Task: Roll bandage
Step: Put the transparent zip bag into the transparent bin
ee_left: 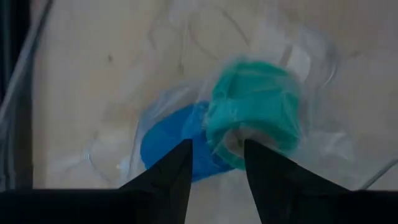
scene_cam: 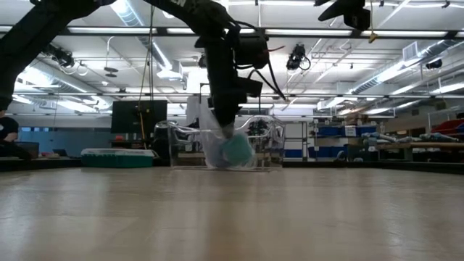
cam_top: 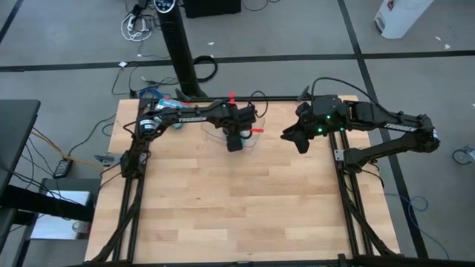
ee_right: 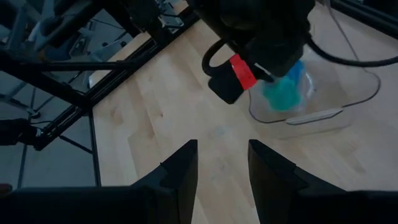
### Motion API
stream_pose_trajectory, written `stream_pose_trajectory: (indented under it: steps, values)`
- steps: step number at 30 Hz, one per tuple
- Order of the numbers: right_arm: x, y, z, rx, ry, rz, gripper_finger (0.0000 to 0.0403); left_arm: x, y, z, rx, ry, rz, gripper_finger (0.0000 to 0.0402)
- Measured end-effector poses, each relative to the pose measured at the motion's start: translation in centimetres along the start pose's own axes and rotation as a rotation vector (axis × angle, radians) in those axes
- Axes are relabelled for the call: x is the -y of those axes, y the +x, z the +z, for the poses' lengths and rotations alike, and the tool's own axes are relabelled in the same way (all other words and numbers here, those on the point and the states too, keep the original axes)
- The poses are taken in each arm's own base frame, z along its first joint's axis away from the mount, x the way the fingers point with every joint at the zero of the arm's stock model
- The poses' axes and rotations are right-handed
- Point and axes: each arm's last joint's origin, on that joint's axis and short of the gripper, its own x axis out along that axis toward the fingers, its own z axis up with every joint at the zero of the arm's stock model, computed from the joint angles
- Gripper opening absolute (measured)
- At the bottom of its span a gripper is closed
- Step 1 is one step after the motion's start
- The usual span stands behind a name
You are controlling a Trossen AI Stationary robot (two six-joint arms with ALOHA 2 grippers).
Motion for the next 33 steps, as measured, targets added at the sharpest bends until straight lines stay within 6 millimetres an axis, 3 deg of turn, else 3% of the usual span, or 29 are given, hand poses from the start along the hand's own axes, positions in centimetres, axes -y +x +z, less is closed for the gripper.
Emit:
stream_pose_trajectory:
  steps: [9, 12, 19, 29, 33]
  values:
    - [0.0, 0.0, 0.0, 0.001, 0.006, 0.000, 0.0132, 0.5, -0.2, 1.1, 0.106, -0.082, 0.014, 0.0151]
    - [0.0, 0.0, 0.0, 0.001, 0.007, 0.000, 0.0132, 0.9, -0.2, 1.2, 0.120, -0.055, -0.119, 0.0151]
    - [0.1, 0.0, 0.0, 0.011, -0.006, -0.017, 0.0132, 1.3, -0.7, -0.3, -0.031, -0.056, -0.260, 0.0151]
    - [0.1, 0.0, 0.0, 0.011, -0.028, -0.017, 0.0132, -1.7, -9.1, 0.3, 0.053, -0.027, -0.257, 0.0151]
    - [0.1, 0.0, 0.0, 0.011, -0.038, -0.018, 0.0132, -2.3, -10.3, -0.7, -0.017, -0.031, -0.345, 0.0151]
